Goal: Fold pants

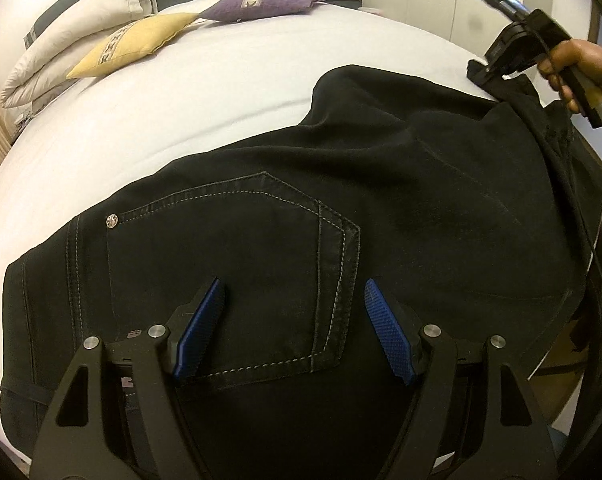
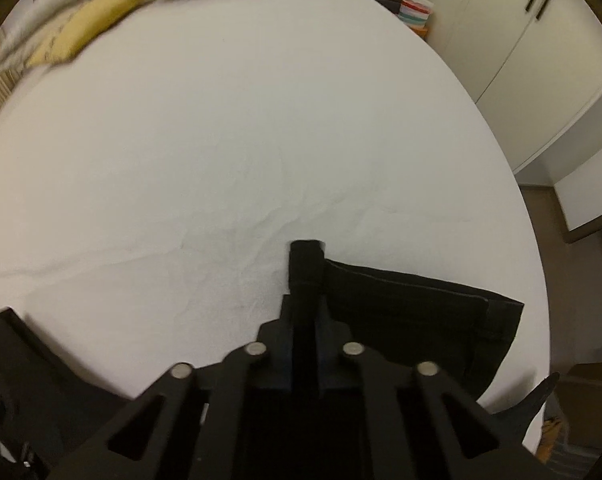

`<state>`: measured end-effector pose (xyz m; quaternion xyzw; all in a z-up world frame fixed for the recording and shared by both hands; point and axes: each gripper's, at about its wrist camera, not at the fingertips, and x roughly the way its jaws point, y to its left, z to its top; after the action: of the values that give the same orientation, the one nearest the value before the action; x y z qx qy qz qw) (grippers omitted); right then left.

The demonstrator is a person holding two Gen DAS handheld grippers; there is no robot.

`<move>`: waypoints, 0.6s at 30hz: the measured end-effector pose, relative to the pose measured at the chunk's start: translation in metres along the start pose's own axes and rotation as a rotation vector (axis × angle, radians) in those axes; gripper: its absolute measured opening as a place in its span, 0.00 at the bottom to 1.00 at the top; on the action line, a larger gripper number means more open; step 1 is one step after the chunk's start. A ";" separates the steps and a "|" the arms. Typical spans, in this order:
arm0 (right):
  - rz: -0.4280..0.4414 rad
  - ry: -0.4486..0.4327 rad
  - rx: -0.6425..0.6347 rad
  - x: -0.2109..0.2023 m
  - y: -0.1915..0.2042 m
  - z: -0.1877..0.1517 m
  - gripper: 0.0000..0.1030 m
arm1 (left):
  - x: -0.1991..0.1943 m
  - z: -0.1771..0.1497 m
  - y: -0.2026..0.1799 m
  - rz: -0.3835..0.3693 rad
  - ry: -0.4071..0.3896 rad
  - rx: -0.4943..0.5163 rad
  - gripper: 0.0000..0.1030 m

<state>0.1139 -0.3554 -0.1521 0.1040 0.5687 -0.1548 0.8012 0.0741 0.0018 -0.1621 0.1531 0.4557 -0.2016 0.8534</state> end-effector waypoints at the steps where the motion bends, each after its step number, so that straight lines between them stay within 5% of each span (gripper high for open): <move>1: 0.035 -0.024 0.023 -0.007 -0.008 -0.001 0.06 | -0.002 0.000 0.000 0.002 0.001 -0.001 0.70; 8: 0.204 -0.232 0.213 -0.067 -0.080 -0.037 0.04 | -0.001 0.005 0.001 0.018 0.005 -0.013 0.70; 18: 0.312 -0.450 0.576 -0.111 -0.177 -0.182 0.04 | -0.003 0.004 -0.001 0.048 0.014 -0.055 0.74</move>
<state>-0.1445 -0.4435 -0.1061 0.3731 0.2897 -0.2031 0.8577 0.0751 -0.0001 -0.1579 0.1418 0.4634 -0.1675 0.8586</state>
